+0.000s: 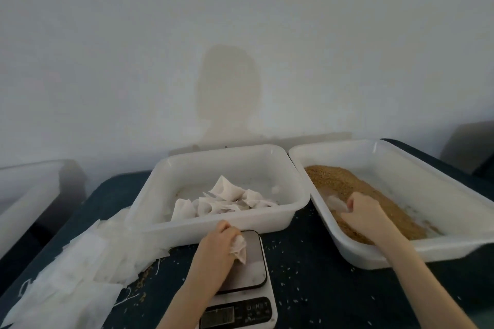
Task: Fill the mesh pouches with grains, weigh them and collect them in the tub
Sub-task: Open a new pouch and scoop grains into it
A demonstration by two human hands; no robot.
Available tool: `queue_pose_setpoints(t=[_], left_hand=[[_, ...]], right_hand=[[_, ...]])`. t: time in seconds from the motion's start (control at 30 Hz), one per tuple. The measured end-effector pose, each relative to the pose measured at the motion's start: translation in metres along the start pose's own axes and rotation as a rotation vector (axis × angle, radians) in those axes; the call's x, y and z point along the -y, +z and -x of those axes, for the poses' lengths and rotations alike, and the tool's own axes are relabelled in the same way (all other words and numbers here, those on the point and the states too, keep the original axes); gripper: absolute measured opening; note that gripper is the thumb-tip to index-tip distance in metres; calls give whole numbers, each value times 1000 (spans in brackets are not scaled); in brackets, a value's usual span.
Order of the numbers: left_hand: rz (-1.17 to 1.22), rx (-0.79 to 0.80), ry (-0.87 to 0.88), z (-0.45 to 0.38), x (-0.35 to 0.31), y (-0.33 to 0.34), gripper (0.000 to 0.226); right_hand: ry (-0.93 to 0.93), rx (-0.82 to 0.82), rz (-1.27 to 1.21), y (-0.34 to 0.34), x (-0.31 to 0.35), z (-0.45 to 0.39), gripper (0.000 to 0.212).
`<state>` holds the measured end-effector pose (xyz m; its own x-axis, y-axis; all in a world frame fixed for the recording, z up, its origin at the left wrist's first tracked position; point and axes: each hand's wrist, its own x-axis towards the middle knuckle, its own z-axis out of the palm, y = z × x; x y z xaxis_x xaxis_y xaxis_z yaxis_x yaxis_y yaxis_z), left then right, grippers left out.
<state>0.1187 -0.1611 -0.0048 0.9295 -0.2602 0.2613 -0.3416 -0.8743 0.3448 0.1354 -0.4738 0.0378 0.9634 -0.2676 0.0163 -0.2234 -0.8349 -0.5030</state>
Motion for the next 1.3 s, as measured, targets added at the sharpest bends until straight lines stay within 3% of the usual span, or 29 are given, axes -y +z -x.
queue_pose_setpoints(t=[0.13, 0.23, 0.4, 0.9, 0.97, 1.13, 1.23, 1.3], left_hand=[[135, -29, 17, 3, -3, 3, 12], [93, 9, 32, 8, 1, 4, 14], [86, 9, 17, 10, 6, 3, 18], [158, 65, -38, 16, 12, -2, 24], [155, 53, -46, 19, 15, -6, 31], [380, 0, -63, 31, 33, -26, 32], [545, -119, -120, 38, 43, -31, 23], [621, -188, -166, 42, 50, -29, 17]], right_hand=[[-40, 249, 262, 1, 5, 2, 7], [-97, 261, 334, 0, 3, 4, 20], [-161, 314, 435, 0, 1, 6, 24], [-139, 343, 454, 0, 0, 6, 19], [-141, 291, 466, -2, 3, 7, 24], [-321, -203, 333, 1, 39, 31, 21], [-383, -294, 258, 14, 64, 47, 14], [-310, -300, 256, 24, 69, 50, 16]])
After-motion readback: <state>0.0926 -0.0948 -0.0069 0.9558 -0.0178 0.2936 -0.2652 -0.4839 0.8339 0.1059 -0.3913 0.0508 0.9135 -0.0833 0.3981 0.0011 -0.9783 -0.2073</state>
